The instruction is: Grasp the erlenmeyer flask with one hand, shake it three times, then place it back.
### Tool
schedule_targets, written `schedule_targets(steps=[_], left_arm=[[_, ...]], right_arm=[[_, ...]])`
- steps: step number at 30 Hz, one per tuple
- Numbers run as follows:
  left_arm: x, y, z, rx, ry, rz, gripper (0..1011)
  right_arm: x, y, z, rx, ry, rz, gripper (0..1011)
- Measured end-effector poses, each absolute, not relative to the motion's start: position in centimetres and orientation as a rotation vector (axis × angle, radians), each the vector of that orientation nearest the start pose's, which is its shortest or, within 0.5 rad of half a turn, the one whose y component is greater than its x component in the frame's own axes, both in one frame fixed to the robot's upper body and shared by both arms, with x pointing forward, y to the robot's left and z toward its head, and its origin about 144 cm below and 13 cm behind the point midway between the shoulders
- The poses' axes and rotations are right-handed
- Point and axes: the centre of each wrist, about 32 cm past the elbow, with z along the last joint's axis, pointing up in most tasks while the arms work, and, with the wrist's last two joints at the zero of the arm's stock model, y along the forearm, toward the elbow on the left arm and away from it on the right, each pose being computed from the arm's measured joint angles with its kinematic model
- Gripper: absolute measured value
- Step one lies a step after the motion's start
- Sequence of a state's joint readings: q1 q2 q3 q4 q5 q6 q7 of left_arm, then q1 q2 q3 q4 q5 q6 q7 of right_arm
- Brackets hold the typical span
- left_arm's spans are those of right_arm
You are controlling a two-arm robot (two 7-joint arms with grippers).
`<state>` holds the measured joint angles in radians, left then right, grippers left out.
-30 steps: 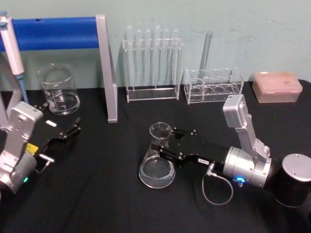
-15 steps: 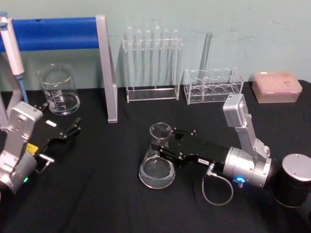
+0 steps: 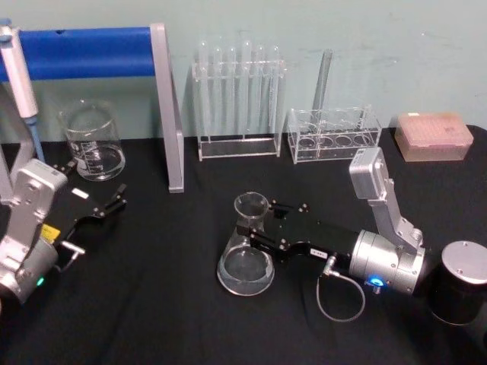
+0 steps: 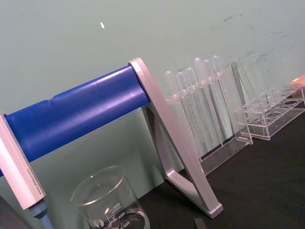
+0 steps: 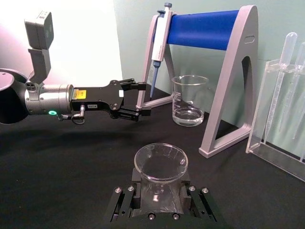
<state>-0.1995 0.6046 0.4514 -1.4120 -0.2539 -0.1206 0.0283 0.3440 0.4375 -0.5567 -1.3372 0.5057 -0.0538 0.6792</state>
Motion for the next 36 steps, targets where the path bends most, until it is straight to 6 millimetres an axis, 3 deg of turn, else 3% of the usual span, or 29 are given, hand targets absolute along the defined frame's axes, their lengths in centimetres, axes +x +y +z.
schedule_targets(steps=[15, 22, 25, 33, 36], left_arm=[[48.86, 30.97, 113.98, 0.304, -0.285, 1.248, 1001], [48.86, 30.97, 113.98, 0.304, -0.285, 1.248, 1001], [48.86, 30.97, 113.98, 0.304, -0.285, 1.248, 1001], [48.86, 30.97, 113.98, 0.304, -0.285, 1.248, 1001], [48.86, 30.97, 113.98, 0.304, -0.285, 1.248, 1001]], right_arm=[[52.27, -23.31, 114.81, -0.078, 0.031, -0.508, 453], [52.26, -23.31, 114.79, -0.081, 0.031, -0.507, 628], [52.27, -23.31, 114.79, -0.081, 0.031, -0.507, 769], [52.27, -23.31, 114.8, -0.08, 0.031, -0.508, 985], [52.27, -23.31, 114.81, -0.08, 0.031, -0.508, 1000]])
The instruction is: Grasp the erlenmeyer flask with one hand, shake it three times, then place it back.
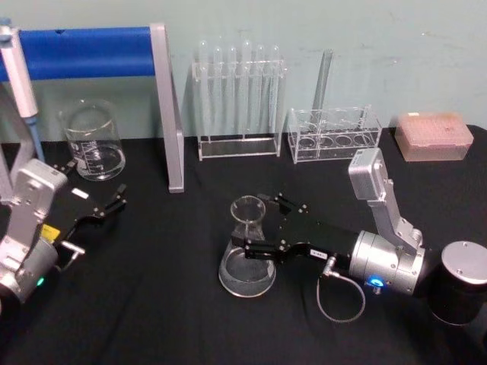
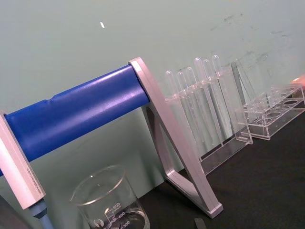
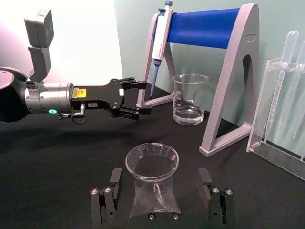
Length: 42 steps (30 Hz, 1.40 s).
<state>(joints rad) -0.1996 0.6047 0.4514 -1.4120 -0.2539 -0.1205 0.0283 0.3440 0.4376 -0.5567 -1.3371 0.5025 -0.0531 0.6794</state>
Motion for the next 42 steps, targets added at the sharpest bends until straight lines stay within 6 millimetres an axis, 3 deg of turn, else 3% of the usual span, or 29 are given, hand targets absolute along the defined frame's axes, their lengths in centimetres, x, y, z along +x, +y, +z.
schedule_targets(steps=[42], left_arm=[[48.86, 30.97, 113.98, 0.304, -0.285, 1.248, 1001]], right_arm=[[51.84, -23.8, 114.95, -0.08, 0.048, -0.483, 1000]])
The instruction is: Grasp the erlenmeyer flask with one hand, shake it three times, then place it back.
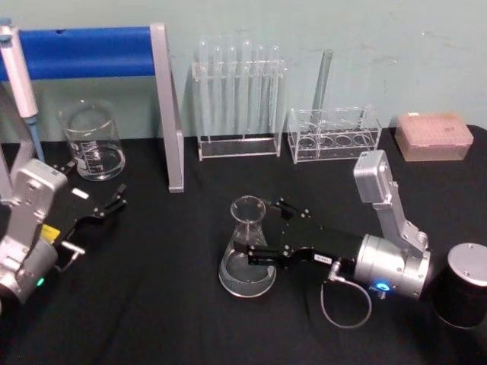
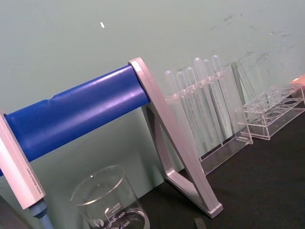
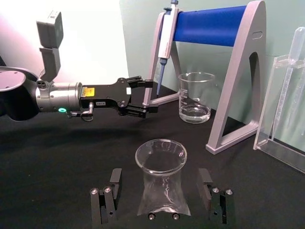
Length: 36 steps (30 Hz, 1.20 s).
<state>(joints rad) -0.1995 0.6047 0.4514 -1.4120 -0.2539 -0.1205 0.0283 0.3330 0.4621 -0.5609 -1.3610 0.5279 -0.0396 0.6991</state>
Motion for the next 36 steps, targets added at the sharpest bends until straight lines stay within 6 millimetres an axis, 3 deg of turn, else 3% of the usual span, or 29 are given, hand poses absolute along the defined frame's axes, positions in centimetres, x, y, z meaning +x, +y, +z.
schedule_targets(steps=[15, 25, 36], left_arm=[[48.9, 31.0, 114.0, 0.304, -0.285, 1.248, 1001], [48.9, 31.0, 114.0, 0.304, -0.285, 1.248, 1001], [48.9, 31.0, 114.0, 0.304, -0.285, 1.248, 1001]], right_arm=[[49.1, -26.6, 115.7, -0.092, 0.07, -0.565, 1000], [47.1, -29.8, 116.7, -0.063, 0.058, -0.829, 1000], [47.4, -29.4, 117.6, -0.056, -0.045, -1.061, 1000]])
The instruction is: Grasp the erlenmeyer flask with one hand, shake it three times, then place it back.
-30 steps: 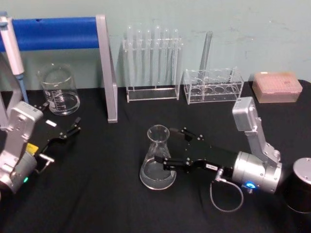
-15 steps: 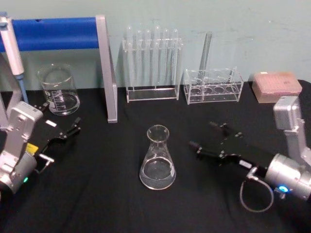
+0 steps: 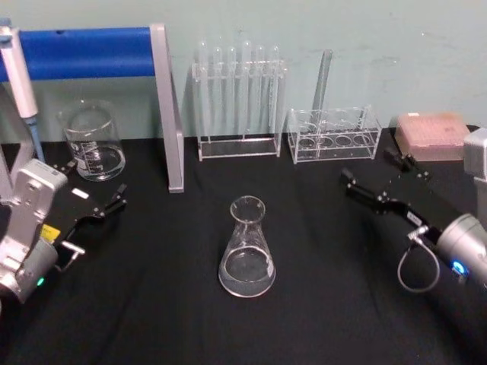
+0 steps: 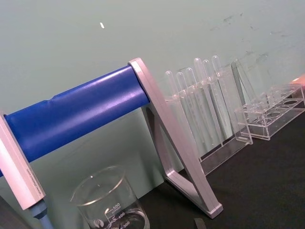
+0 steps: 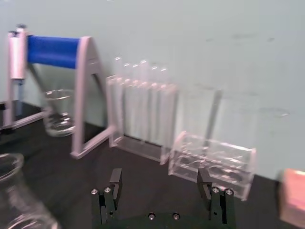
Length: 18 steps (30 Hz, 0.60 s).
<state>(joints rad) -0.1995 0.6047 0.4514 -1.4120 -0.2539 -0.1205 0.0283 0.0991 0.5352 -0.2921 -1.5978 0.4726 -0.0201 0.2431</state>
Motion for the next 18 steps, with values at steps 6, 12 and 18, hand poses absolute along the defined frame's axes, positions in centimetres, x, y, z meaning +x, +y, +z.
schedule_targets(steps=[6, 12, 18], left_arm=[[48.9, 31.0, 114.0, 0.304, -0.285, 1.248, 1001], [48.9, 31.0, 114.0, 0.304, -0.285, 1.248, 1001], [48.9, 31.0, 114.0, 0.304, -0.285, 1.248, 1001]], right_arm=[[48.3, -28.7, 117.5, -0.066, -0.059, -1.142, 1000], [49.0, -28.3, 116.6, -0.09, -0.043, -1.175, 1000], [49.5, -27.7, 115.4, -0.12, -0.007, -1.188, 1000]])
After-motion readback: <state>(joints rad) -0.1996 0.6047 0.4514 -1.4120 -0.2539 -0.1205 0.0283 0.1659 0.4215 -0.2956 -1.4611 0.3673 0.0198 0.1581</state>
